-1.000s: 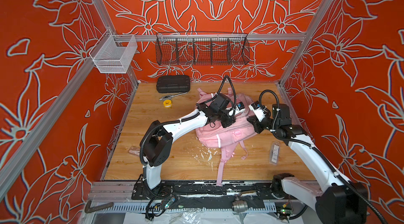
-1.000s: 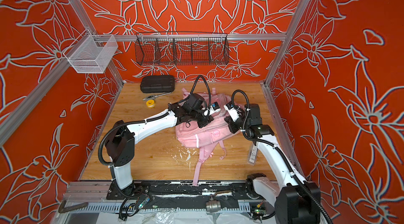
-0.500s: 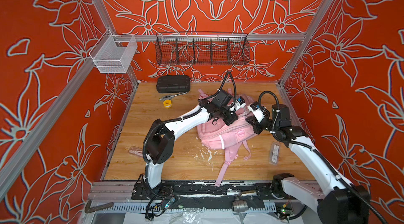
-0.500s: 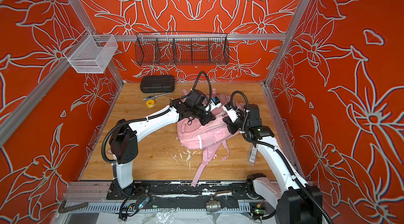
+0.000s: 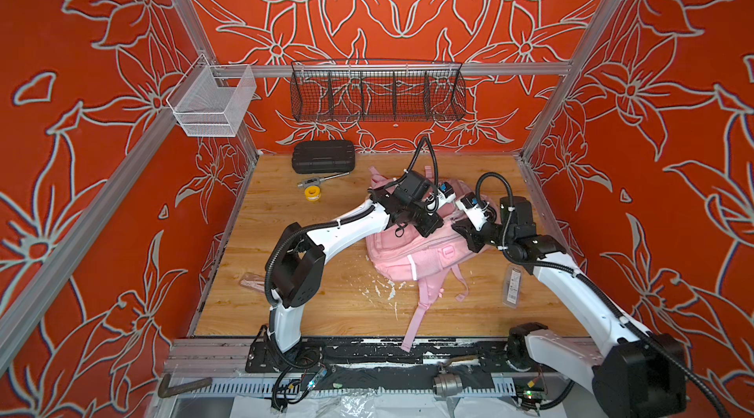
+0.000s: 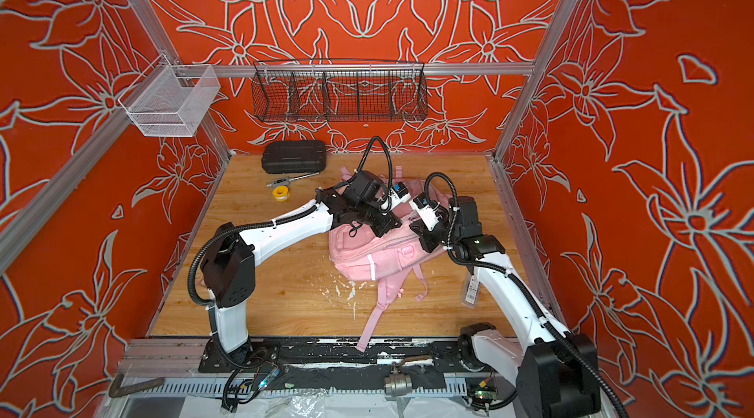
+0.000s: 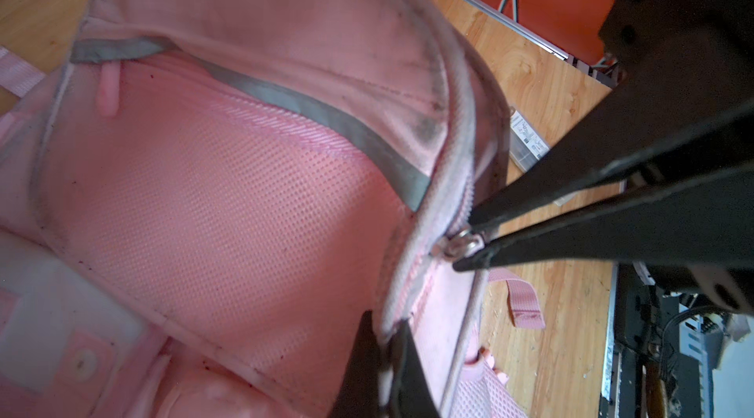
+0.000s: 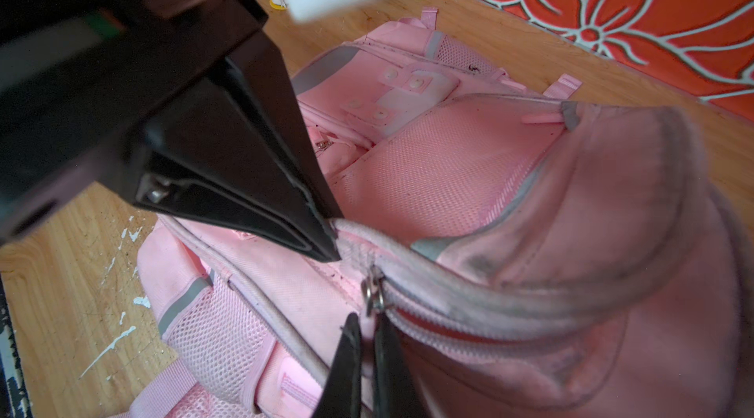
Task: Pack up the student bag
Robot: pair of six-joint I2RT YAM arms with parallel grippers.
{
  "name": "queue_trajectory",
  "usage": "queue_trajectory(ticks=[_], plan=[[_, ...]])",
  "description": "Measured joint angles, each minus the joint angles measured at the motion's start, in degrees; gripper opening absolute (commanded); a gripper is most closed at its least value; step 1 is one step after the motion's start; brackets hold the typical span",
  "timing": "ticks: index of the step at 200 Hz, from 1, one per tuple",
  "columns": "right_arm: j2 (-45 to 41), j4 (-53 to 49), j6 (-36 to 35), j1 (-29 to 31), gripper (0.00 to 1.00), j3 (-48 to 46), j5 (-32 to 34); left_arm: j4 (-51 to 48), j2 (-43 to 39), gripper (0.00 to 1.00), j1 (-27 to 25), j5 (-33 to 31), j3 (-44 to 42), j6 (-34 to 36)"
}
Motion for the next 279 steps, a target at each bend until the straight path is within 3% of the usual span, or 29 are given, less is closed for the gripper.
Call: queue_trajectory(ticks=[28,50,69,118,158,211,242,279], plan=[[-0.9,1.5,0.7,0.6,0.0,-1.2,0.0,2.5,-6.1,0.6,0.8,0.9,-5.5,-4.2],[-1.4,2.8,1.4,0.6,0.0,-2.2,-0.4,3.1,-11.5,0.64,3.9,1.4,-7.7,-10.0],[-1.5,4.0,1.8,1.0,0.0,-3.0,-0.6,1.6,-13.0,0.65,7.0,1.2,-4.6,-15.8],[-0.6,5.8,3.2,7.8,0.0,-3.9,0.2,-10.8,1.6,0.65,9.1,4.4,22.2,-28.1],[1.7,10.3,7.2,12.2,0.0,-5.6,2.1,-18.6,12.1,0.65,9.6,5.3,31.0,-34.5],[9.3,12.7,10.1,15.2,0.15,-5.3,2.2,-24.4,15.9,0.66,9.7,2.4,32.4,-37.7],[12.3,11.2,11.8,15.4,0.32,-3.3,2.2,-26.5,15.9,0.69,9.9,-1.2,32.3,-36.8],[10.0,6.2,13.6,15.5,0.55,0.3,5.1,-28.7,13.3,0.75,10.3,-7.0,29.1,-34.4]])
